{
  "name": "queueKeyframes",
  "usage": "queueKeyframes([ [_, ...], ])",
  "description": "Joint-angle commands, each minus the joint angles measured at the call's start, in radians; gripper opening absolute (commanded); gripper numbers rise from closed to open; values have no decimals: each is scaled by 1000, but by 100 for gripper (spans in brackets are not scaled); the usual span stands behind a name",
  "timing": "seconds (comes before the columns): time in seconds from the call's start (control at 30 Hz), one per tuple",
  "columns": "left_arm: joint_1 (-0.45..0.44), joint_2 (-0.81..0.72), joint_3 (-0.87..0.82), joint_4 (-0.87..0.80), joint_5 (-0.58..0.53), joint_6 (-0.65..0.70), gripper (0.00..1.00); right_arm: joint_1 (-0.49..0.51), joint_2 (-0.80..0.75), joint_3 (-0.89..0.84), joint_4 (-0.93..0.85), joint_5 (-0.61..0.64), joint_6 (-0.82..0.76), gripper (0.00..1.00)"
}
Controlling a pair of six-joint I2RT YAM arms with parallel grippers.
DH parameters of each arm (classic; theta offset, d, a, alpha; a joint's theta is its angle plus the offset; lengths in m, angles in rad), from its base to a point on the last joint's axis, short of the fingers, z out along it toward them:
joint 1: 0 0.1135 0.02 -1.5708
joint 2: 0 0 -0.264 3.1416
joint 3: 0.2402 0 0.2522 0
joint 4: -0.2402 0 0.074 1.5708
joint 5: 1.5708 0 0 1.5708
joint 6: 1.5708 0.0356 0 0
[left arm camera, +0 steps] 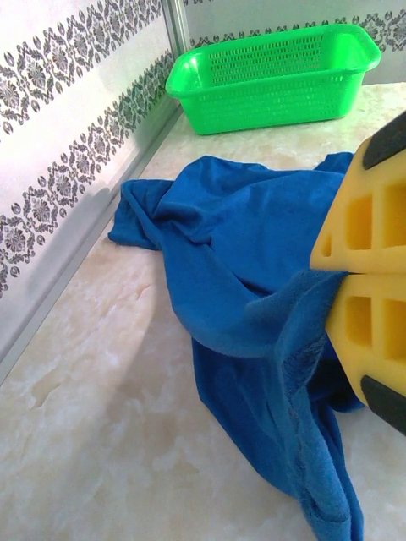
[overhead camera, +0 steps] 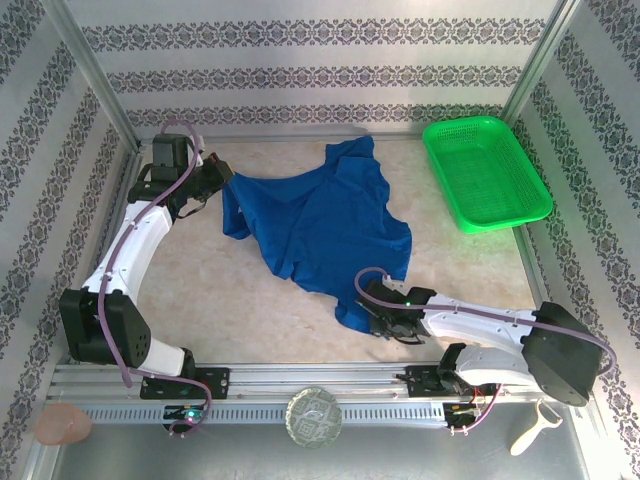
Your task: Fold the inside-out t-shirt
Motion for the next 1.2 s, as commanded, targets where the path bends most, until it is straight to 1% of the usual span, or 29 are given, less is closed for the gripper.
queueKeyframes([
  [0.0,30,14,60,1,30,-17,0,-99,-50,64,240,-122,-47,0],
  [0.07,56,37,106,4,59,-30,0,-265,-114,182,206,-190,-143,0],
  [0.13,99,82,185,0,127,-49,0,-466,-140,371,161,-284,-235,0],
  [0.23,147,137,309,-18,193,-76,0,-716,-80,682,110,-446,-288,0],
  [0.3,165,151,367,-25,210,-90,0,-828,-25,857,101,-523,-278,0],
  [0.4,180,154,423,-14,225,-108,0,-931,38,1053,104,-591,-234,0],
  [0.53,206,157,470,-23,240,-115,0,-1034,67,1194,133,-612,-168,0],
  [0.63,229,161,472,-9,255,-137,0,-1088,79,1249,153,-633,-128,0],
  [0.73,238,168,474,1,269,-154,0,-1095,95,1291,156,-660,-115,0],
  [0.8,238,170,474,8,282,-176,0,-1090,91,1286,166,-682,-101,0],
  [0.9,238,155,448,66,302,-246,0,-1069,53,1239,185,-698,-86,0],
  [1.0,231,147,437,125,291,-311,0,-1015,2,1169,197,-679,-96,0],
  [1.1,215,218,491,73,255,-296,0,-955,-27,1082,201,-611,-131,0],
  [1.17,204,296,509,64,241,-289,0,-938,-28,999,232,-579,-132,0],
])
